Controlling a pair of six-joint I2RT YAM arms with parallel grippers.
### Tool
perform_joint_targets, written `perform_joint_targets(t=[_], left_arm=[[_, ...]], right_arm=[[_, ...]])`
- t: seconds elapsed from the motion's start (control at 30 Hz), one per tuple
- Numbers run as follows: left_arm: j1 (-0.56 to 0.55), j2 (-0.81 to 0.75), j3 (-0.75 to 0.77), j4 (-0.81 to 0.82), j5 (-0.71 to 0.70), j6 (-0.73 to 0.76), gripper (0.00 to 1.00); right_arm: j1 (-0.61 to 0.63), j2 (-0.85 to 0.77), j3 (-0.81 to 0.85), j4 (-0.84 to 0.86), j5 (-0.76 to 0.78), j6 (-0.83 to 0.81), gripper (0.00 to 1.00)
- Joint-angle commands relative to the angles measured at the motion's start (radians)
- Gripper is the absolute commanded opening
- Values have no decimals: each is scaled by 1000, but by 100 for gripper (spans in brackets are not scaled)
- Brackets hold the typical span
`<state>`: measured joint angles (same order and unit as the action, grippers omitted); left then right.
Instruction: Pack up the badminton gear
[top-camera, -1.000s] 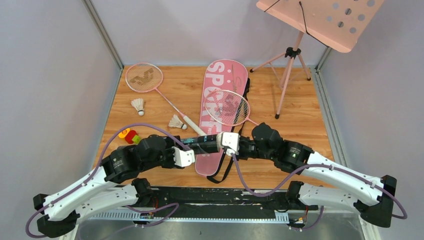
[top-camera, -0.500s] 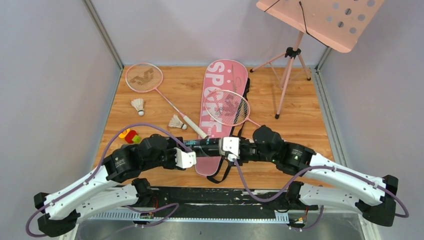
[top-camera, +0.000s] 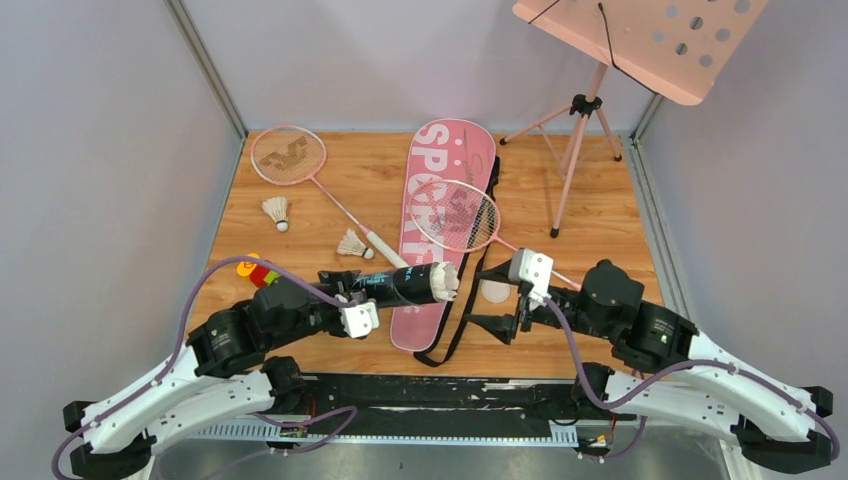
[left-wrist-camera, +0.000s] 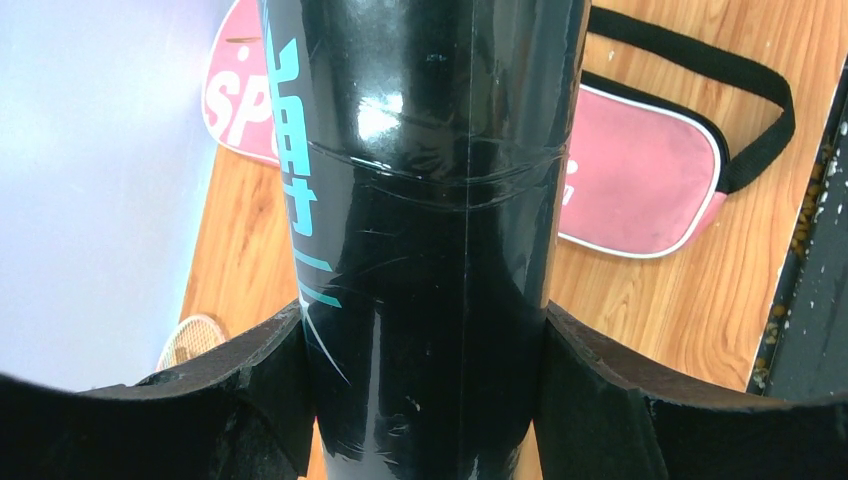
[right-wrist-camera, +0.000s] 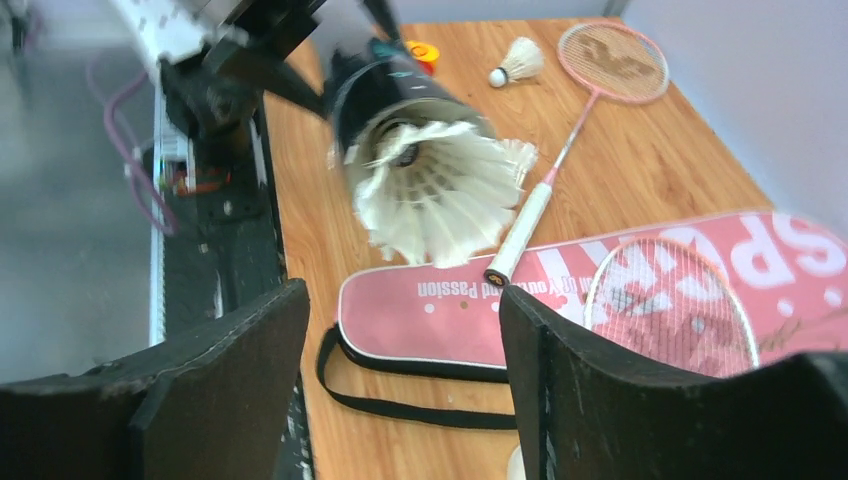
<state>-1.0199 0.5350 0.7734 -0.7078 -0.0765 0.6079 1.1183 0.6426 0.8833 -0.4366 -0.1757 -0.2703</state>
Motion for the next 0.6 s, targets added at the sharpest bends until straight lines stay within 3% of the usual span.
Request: perform_joint_targets(t=[0.0, 0.2, 0.57], left_arm=[[-1, -54, -36, 128, 9, -27, 58], [0, -97, -51, 149, 67, -30, 59], [-2, -92, -52, 168, 119, -31, 59]], right_arm=[[3, -6, 87, 54, 252, 346, 72], [3, 36, 129, 69, 282, 515, 71], [-2, 138, 128, 146, 262, 548, 68]])
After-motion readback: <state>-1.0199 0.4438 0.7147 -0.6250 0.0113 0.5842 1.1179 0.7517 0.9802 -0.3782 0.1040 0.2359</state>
